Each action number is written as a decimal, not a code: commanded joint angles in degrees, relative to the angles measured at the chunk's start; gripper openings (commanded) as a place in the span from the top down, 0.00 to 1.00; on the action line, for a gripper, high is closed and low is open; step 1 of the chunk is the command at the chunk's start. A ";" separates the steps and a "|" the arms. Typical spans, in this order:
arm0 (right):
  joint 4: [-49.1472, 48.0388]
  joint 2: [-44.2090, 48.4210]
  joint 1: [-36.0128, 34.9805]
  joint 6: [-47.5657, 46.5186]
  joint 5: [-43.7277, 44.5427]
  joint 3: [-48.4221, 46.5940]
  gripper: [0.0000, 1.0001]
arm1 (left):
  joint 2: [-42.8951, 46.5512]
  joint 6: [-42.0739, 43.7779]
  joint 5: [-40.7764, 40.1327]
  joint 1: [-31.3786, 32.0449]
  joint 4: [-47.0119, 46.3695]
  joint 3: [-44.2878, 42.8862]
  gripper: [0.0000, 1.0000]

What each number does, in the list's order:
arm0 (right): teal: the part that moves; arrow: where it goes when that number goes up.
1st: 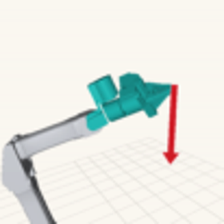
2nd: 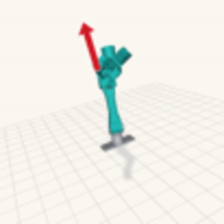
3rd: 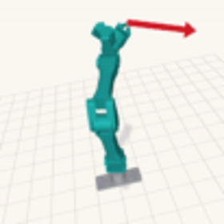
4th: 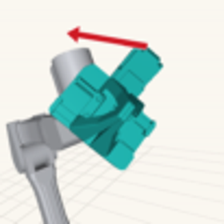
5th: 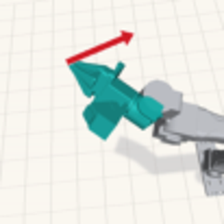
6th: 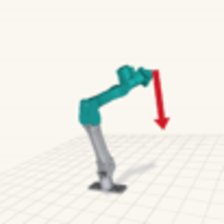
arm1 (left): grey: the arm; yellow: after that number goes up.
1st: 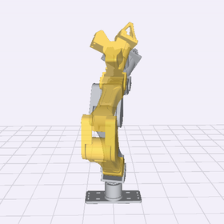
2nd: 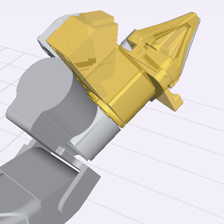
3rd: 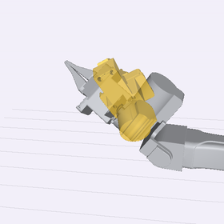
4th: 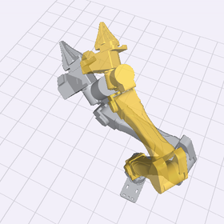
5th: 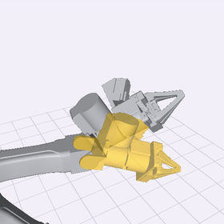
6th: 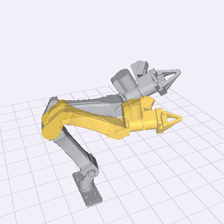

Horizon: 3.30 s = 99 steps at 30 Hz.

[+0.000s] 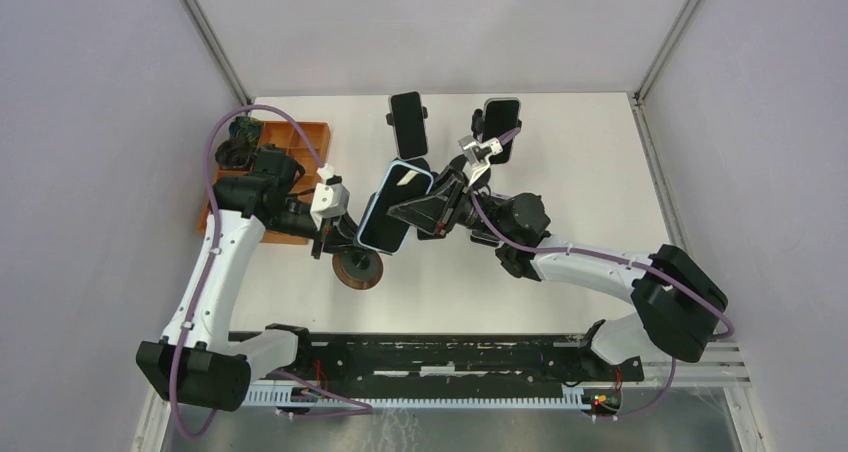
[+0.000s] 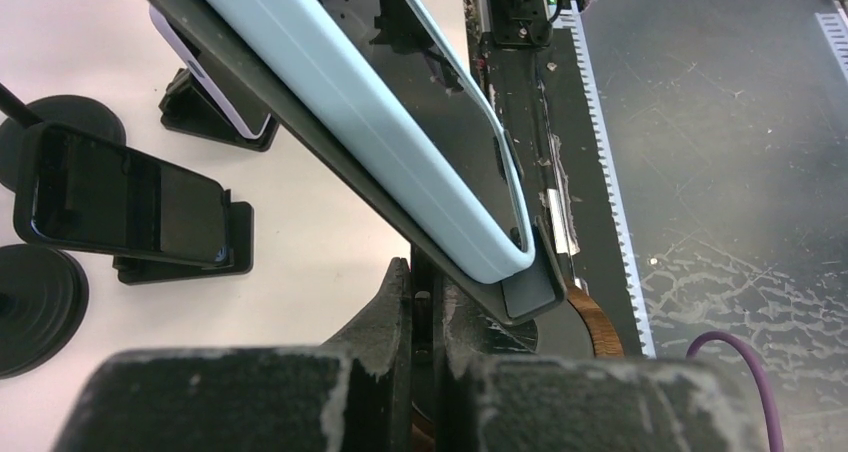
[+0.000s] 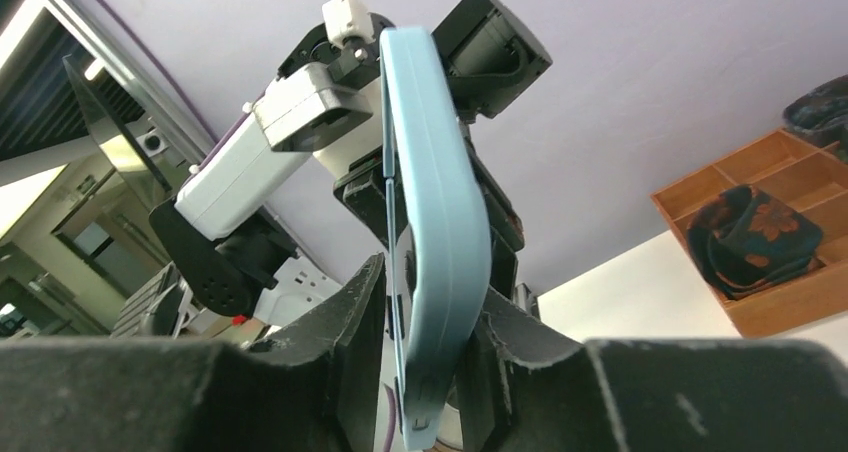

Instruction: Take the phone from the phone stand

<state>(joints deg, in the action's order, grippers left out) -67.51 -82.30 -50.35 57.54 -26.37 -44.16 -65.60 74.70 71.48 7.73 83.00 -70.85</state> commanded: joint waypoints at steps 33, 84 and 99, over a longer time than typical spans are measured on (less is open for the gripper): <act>3.58 14.16 6.69 1.45 1.76 -0.51 0.78 | 0.14 -10.63 -8.37 -1.04 -13.48 3.78 0.98; 42.73 -25.04 -8.91 -8.99 5.04 -15.86 0.83 | -6.01 -16.78 -0.27 -17.32 -13.45 -7.25 0.98; 45.37 -20.48 -9.50 -10.42 19.71 -10.30 0.07 | -5.24 -6.62 5.29 -17.42 -7.93 -3.87 0.98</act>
<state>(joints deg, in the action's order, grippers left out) -22.33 -109.71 -59.86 50.11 -13.72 -55.20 -70.37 60.69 71.02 -9.32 70.61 -73.73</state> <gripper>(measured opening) 0.864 0.065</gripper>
